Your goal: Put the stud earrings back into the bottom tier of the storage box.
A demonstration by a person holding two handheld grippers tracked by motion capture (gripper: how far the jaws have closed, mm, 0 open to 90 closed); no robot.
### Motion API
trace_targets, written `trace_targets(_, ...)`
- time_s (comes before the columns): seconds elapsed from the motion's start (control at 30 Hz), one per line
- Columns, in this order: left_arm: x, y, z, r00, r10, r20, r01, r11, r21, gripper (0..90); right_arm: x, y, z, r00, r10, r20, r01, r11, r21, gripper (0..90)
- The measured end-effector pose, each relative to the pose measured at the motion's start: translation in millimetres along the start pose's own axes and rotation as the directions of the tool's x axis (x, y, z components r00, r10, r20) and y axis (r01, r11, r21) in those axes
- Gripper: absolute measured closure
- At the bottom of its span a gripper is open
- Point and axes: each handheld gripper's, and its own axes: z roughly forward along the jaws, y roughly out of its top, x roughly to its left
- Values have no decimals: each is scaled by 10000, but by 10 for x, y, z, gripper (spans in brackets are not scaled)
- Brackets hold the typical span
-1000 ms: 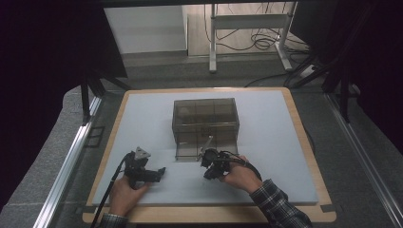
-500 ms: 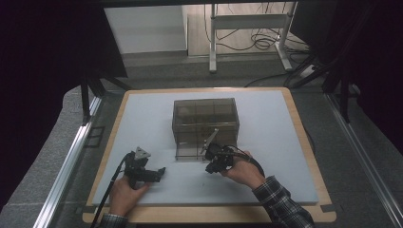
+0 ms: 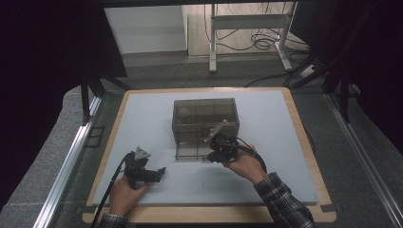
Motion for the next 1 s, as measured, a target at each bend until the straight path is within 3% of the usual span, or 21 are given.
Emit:
trace_targets(0.37,-5,-1,2,10000,-72,2,72,10000,-24,0,-157,40,21,9976,417,548,-375,9965,-751,837)
trace_targets(1.0,-1,0,-2,10000,-12,5,12,10000,38,0,-368,-46,345,9896,1018,1017,-912,9904,-1041,834)
